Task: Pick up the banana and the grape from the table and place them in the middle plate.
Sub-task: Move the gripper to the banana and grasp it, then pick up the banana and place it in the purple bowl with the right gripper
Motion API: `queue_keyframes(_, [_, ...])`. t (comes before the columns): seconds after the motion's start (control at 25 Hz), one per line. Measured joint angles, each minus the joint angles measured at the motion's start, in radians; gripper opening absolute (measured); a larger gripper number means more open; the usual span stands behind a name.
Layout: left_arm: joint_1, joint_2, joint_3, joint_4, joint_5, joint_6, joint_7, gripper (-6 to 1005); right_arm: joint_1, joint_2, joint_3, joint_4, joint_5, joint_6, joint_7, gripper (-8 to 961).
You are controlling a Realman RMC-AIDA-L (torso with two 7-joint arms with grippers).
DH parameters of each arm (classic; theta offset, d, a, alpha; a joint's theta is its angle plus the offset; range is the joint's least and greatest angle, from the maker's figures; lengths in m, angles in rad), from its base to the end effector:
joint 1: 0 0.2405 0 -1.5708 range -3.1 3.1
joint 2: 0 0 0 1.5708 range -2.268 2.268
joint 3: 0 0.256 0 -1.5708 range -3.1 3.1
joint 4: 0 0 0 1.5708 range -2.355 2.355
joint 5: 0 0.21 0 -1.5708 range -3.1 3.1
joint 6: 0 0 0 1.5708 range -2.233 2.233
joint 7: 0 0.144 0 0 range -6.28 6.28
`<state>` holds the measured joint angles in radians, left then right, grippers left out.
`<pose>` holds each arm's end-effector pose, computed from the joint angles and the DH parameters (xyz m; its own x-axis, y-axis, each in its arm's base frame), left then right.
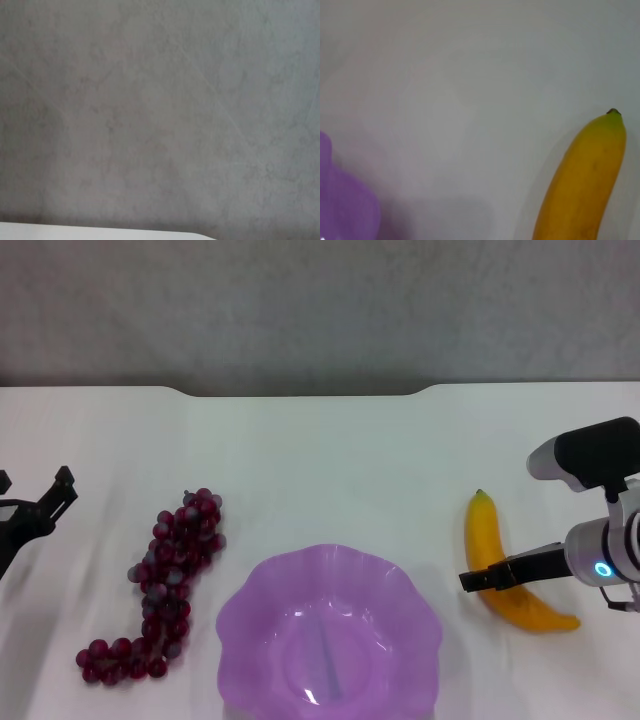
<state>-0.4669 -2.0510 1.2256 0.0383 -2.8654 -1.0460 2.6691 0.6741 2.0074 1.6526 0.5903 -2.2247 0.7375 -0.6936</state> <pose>-0.3669 0.3355 0.0049 0.6044 0.1271 0.7865 0.7967 -0.0940 -0.5970 0.2857 0.3987 -0.0528 0.6017 -0.7846 -0.1498 -0.7177 -0.4487 -0.5326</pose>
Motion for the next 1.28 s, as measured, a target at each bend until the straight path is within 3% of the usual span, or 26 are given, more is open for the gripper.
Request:
queue_keyframes(0.48, [-0.001, 0.000, 0.000, 0.000, -0.001, 0.000, 0.001, 894, 0.001, 0.001, -0.068, -0.008, 0.038, -0.051, -0.010, 819])
queue_keyframes(0.92, [0.006, 0.003, 0.000, 0.000, -0.006, 0.000, 0.002, 893, -0.010, 0.000, -0.105, -0.021, 0.042, -0.109, -0.011, 633])
queue_keyframes(1.04, [0.007, 0.003, 0.000, 0.000, -0.005, 0.001, 0.002, 893, -0.018, 0.001, -0.105, -0.012, 0.042, -0.114, -0.011, 511])
queue_keyframes(1.2, [0.015, 0.003, 0.000, 0.000, -0.006, 0.007, 0.004, 893, -0.063, 0.000, -0.109, 0.077, 0.042, -0.095, -0.010, 511])
queue_keyframes(1.28, [0.017, 0.003, 0.000, 0.000, -0.006, 0.007, 0.004, 893, -0.122, -0.001, -0.115, 0.219, 0.041, -0.048, -0.010, 511])
